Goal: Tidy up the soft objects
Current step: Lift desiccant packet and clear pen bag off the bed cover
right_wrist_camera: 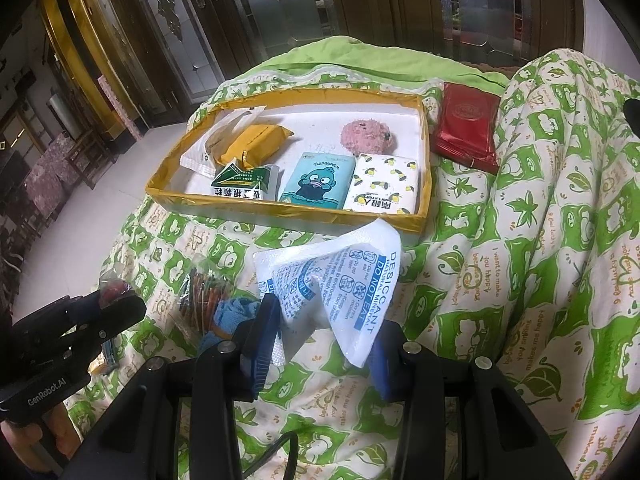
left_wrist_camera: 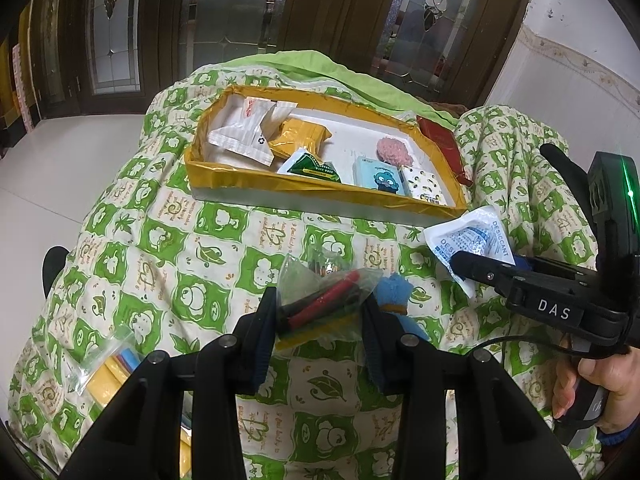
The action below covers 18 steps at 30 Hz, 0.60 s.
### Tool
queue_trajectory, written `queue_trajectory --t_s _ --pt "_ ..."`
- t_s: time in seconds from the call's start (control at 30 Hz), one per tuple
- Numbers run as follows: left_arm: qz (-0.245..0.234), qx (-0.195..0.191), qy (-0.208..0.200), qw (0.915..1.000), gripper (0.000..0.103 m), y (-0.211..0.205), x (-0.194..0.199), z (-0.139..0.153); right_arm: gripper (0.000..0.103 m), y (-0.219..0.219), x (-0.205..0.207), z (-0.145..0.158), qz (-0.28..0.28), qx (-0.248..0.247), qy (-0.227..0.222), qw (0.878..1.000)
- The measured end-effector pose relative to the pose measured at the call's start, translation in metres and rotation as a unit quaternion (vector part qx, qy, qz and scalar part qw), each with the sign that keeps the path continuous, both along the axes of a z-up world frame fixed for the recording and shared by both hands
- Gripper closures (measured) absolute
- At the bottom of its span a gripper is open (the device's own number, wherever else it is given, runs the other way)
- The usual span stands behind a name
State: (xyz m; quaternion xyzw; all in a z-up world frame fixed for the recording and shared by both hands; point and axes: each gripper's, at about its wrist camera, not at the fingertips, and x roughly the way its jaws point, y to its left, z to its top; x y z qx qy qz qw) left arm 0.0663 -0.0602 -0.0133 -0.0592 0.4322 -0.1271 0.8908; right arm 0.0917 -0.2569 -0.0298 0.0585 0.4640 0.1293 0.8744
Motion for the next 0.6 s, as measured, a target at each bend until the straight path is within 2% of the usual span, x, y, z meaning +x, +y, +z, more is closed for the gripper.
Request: queue_trajectory --t_s 0.6 --pt "-0.011 0.004 -0.011 0.9999 0.065 -0.0102 0.0103 0.0106 0.059 0.0019 0.0003 0.0023 0.001 0.006 -0.001 1.0"
